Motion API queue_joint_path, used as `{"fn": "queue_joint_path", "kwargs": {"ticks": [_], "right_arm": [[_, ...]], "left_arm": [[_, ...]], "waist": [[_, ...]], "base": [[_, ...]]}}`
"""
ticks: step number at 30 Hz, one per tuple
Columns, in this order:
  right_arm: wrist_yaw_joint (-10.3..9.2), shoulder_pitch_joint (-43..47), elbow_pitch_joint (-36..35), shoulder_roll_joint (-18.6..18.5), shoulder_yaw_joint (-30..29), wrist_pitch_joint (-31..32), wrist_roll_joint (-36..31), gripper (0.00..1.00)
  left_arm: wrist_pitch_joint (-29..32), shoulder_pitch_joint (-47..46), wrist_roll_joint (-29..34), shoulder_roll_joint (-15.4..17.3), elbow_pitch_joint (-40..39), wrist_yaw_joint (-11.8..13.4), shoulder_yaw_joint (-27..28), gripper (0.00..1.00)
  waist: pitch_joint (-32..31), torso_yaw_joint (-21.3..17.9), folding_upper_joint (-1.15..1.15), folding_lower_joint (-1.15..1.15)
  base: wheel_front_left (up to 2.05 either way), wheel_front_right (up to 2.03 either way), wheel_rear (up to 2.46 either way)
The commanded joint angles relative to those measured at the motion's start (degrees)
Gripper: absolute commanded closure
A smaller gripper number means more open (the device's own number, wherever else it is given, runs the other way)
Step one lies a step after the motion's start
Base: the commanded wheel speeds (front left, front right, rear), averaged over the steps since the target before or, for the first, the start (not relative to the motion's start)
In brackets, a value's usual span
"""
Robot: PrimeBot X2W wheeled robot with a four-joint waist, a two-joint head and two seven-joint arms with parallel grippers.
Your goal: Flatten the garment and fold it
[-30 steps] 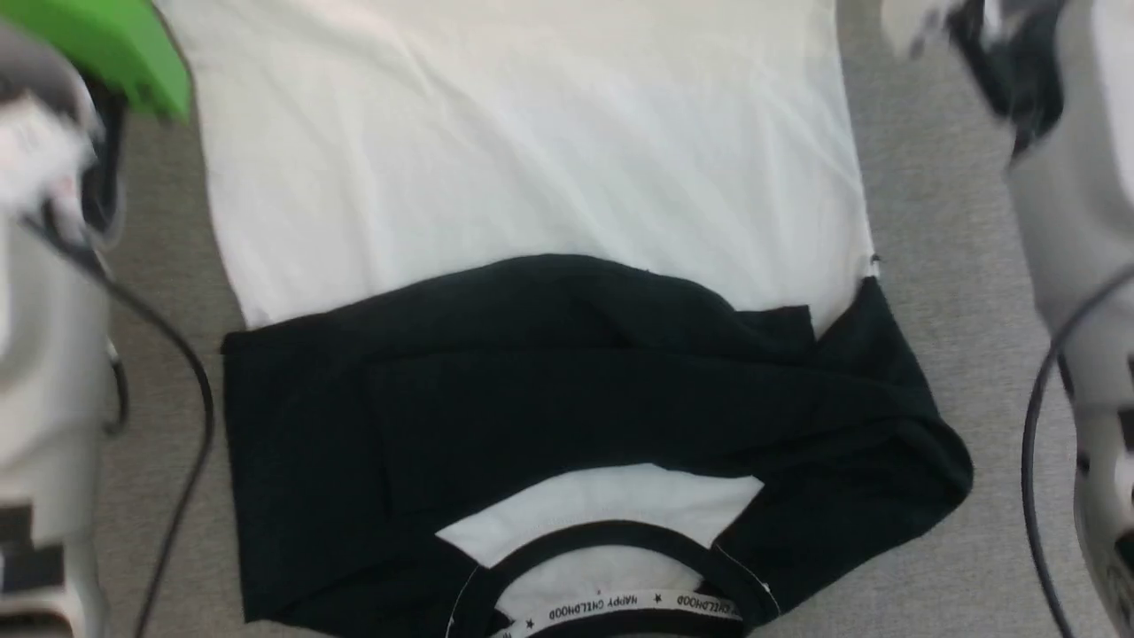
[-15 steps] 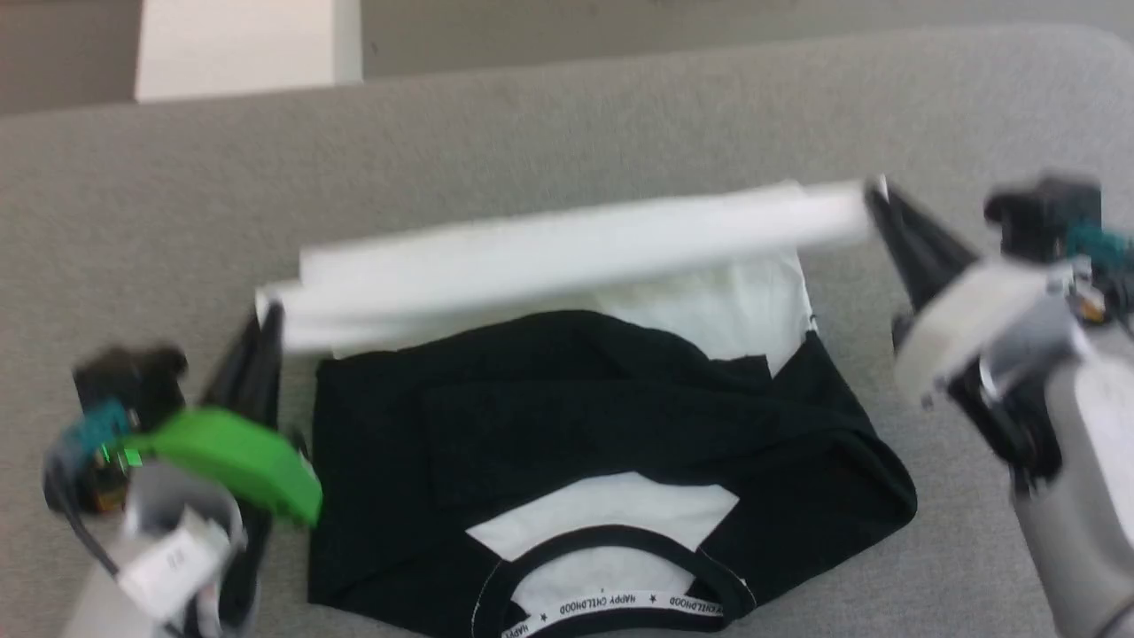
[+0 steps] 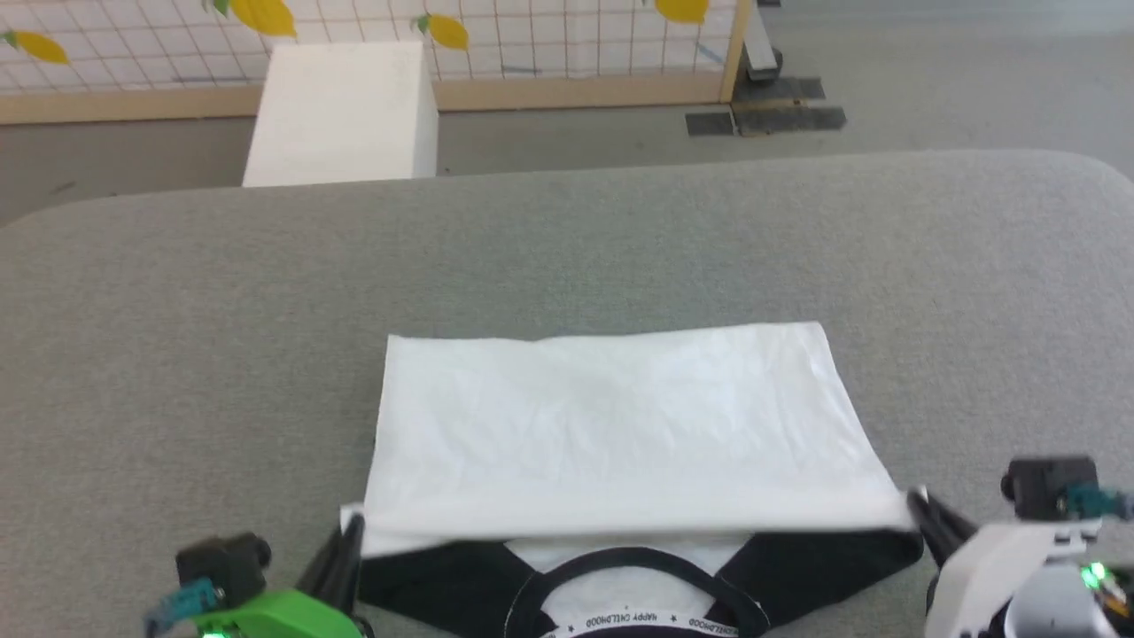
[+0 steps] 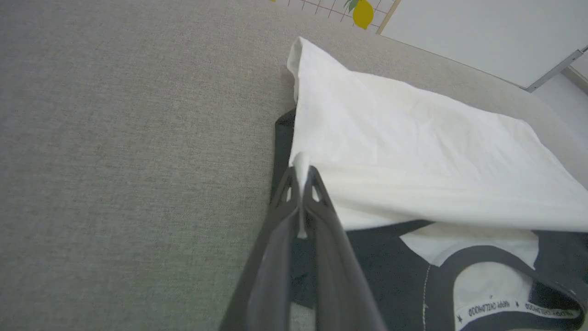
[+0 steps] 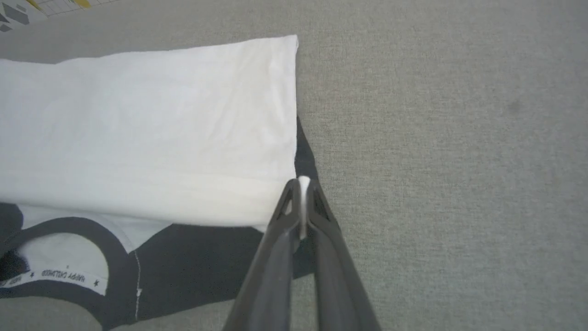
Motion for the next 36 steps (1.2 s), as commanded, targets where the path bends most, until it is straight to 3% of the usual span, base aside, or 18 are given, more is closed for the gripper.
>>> {"fn": "queue_joint_path", "kwargs": {"ticks": [1,12,13,14,20,27,36], "right_arm": [[-0.11,1.6,-0.8,0.8,-1.1,0.9,-1.2,1.0],[-0.11,2.9,7.0,3.7,-1.4,0.7,-2.7,1.0],[-0.11,2.9,7.7,3.8,-1.5,0.6,-2.7,0.91],[-0.11,3.0,8.0,4.0,-1.5,0.6,-2.7,0.0],[-0.11,3.7,6.7,4.4,-3.7,-1.4,-1.8,0.0],[-0.11,2.2,3.0,4.5,-6.2,-9.5,1.9,0.0],[-0.11,-5.2,13.0,4.5,-4.8,-15.0,2.2,0.0]], "left_arm": [[-0.3,1.3,-0.4,-0.4,1.4,-0.4,-0.2,1.0],[-2.1,-0.2,-0.5,-2.5,12.2,-2.1,-3.0,1.0],[-2.2,-0.4,-0.4,-2.7,12.9,-2.2,-3.2,0.54],[-2.2,-0.4,-0.5,-2.8,13.4,-2.2,-3.3,0.0],[-4.3,-0.1,-0.1,-2.9,13.6,-1.4,-2.7,0.0],[-12.8,-1.3,4.0,-2.0,10.4,0.6,-0.8,0.0],[-20.1,-8.8,10.4,-2.4,13.1,0.9,-0.7,0.0]], "waist": [[-0.8,0.8,0.0,0.01],[-0.4,0.6,0.0,0.01],[-0.5,0.6,0.0,0.01],[-0.7,0.6,0.0,0.01],[-2.6,1.1,0.0,0.01],[-4.2,1.7,0.0,0.01],[-4.7,2.4,0.0,0.01]], "base": [[0.0,0.0,0.0],[0.0,0.0,0.0],[0.0,0.0,0.0],[0.0,0.0,0.0],[0.0,0.0,0.0],[0.0,0.0,0.0],[0.0,0.0,0.0]]}}
